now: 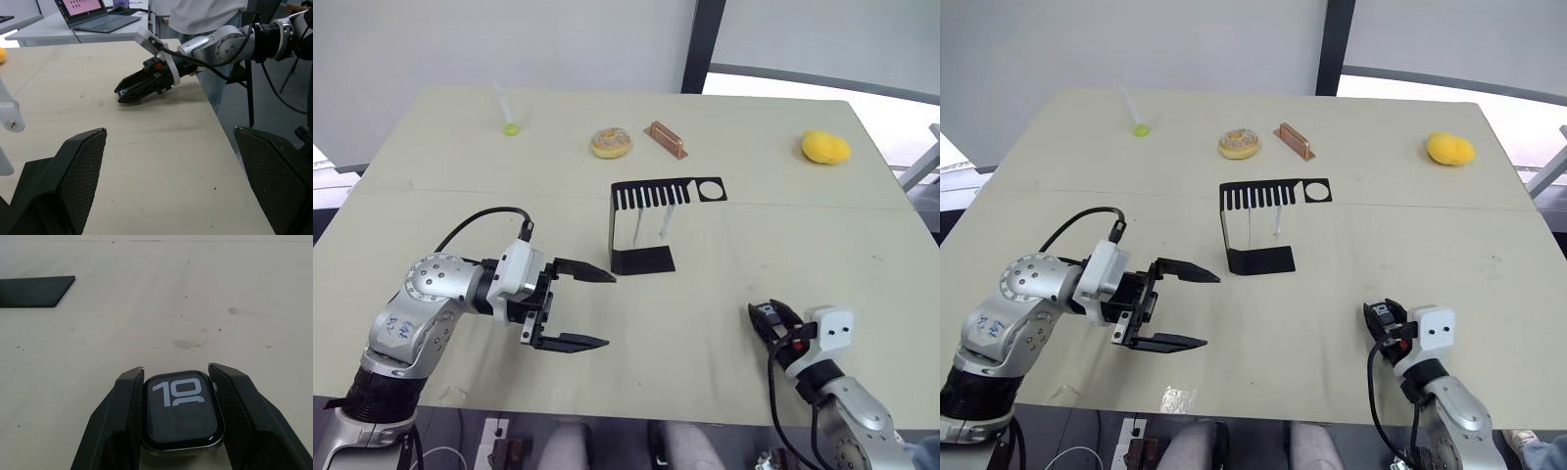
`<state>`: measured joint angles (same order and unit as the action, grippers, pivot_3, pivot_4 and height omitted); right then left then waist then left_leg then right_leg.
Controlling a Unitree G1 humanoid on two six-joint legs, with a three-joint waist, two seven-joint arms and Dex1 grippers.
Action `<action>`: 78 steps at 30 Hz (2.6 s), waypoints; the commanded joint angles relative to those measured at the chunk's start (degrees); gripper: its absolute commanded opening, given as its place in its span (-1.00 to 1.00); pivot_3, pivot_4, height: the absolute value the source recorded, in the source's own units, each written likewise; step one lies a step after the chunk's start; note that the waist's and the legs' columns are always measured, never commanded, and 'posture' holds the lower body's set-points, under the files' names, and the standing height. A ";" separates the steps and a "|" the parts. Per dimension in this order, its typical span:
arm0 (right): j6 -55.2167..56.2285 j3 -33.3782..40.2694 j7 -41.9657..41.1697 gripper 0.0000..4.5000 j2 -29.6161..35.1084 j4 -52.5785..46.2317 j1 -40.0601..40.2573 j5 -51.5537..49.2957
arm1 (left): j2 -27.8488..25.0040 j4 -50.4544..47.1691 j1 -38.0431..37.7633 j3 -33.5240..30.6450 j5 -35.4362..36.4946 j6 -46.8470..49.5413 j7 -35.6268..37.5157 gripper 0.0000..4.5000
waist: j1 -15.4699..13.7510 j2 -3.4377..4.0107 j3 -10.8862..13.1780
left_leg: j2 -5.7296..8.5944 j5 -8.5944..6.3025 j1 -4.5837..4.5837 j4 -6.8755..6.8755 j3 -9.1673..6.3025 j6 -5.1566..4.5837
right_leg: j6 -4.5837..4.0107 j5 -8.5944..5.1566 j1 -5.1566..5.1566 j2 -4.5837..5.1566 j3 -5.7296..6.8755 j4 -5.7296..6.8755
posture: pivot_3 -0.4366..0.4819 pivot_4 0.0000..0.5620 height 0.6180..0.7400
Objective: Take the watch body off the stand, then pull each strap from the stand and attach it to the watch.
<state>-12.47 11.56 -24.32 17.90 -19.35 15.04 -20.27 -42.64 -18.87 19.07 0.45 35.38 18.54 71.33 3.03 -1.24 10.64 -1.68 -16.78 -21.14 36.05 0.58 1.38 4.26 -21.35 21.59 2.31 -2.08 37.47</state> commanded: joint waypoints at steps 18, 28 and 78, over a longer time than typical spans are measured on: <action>-3.05 16.13 -14.42 0.99 16.22 -12.51 5.09 -15.30 | -3.68 4.37 -13.72 -14.00 -4.05 -5.84 -4.19 1.00 | -0.03 0.06 0.03 | -0.05 0.00 0.04 0.02 -0.03 -0.01 | 0.00 0.00 -0.04 -0.03 0.03 0.03 | -0.05 -0.47 1.00; 21.67 36.07 -34.62 0.99 22.54 18.10 17.09 -7.37 | 3.03 17.07 -28.96 -34.69 -9.67 -16.68 -19.46 1.00 | -1.31 -0.15 -0.05 | 0.03 -0.18 0.10 0.01 0.02 -0.28 | 0.14 0.08 -0.36 0.17 0.05 -0.51 | -0.05 -0.47 1.00; 15.34 -1.30 -35.28 0.99 11.12 4.04 -12.49 -13.30 | 34.31 -2.08 -3.90 5.34 -31.26 4.22 -64.30 1.00 | -1.57 0.01 -0.09 | 0.03 -0.12 -0.05 0.65 0.04 -0.13 | 0.24 0.16 -0.22 -0.04 0.01 0.04 | -0.05 -0.47 1.00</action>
<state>2.41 9.82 -59.85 28.79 -14.35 2.65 -33.17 -8.71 -19.80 14.24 6.28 4.74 23.21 7.62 1.46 -1.23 10.54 -1.65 -16.90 -21.19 36.70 0.62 1.25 4.50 -21.20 21.38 2.26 -2.07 37.51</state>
